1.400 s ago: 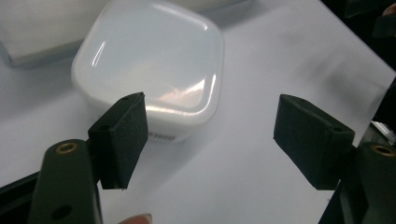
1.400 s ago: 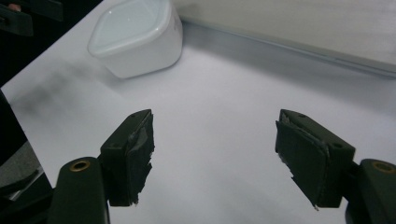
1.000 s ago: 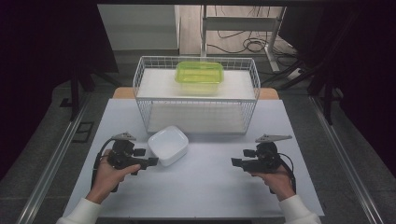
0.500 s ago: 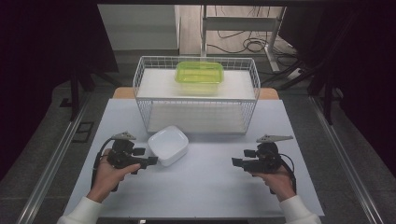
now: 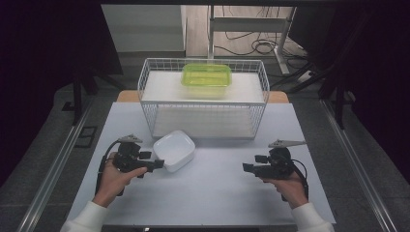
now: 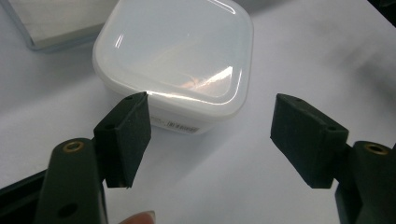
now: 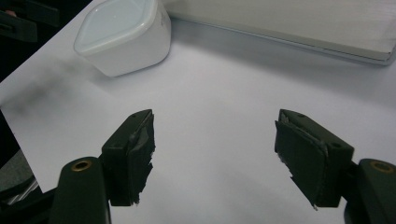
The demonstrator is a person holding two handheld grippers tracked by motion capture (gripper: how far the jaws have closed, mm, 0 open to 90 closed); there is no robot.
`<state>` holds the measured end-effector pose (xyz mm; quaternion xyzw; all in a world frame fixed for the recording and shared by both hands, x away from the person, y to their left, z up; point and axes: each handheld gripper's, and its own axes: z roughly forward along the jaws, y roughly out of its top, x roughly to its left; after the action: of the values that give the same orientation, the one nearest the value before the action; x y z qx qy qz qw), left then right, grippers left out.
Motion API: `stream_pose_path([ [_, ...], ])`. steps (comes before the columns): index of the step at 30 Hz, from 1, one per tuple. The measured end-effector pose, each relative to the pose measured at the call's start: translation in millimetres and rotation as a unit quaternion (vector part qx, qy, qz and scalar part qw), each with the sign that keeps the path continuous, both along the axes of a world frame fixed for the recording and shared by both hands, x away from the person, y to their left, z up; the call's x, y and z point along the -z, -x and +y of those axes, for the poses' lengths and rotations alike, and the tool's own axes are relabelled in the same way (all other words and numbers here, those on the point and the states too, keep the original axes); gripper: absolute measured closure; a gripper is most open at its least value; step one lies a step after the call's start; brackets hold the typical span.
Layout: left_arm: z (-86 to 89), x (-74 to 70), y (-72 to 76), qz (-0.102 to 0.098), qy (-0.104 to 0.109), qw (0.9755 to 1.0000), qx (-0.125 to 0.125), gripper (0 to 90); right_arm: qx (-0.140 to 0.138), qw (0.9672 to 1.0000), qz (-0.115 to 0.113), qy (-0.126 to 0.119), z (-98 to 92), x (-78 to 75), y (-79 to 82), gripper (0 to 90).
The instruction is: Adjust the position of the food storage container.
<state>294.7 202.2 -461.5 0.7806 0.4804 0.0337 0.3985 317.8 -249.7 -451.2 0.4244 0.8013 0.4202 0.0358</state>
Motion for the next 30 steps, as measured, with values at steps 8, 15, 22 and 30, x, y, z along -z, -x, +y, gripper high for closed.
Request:
stream_pose_path([
  [8,-0.1,-6.5,-8.7,-0.002,-0.002,0.9999,-0.015,30.2,-0.002,1.0,0.002,0.004,1.6,0.4,1.1,28.9],
  [15,-0.5,-12.8,-23.6,-0.002,-0.011,0.9997,-0.023,32.7,-0.003,1.0,0.003,0.007,1.2,1.1,1.9,28.9],
  [22,-2.7,-17.7,-52.9,-0.011,-0.041,0.9984,-0.037,44.2,0.002,0.9999,0.009,0.01,-1.1,3.7,0.9,29.1],
  [30,-5.8,-14.0,-78.8,-0.006,-0.073,0.9966,-0.038,69.8,0.006,0.9998,0.016,0.013,-2.2,5.7,-0.4,29.3],
])
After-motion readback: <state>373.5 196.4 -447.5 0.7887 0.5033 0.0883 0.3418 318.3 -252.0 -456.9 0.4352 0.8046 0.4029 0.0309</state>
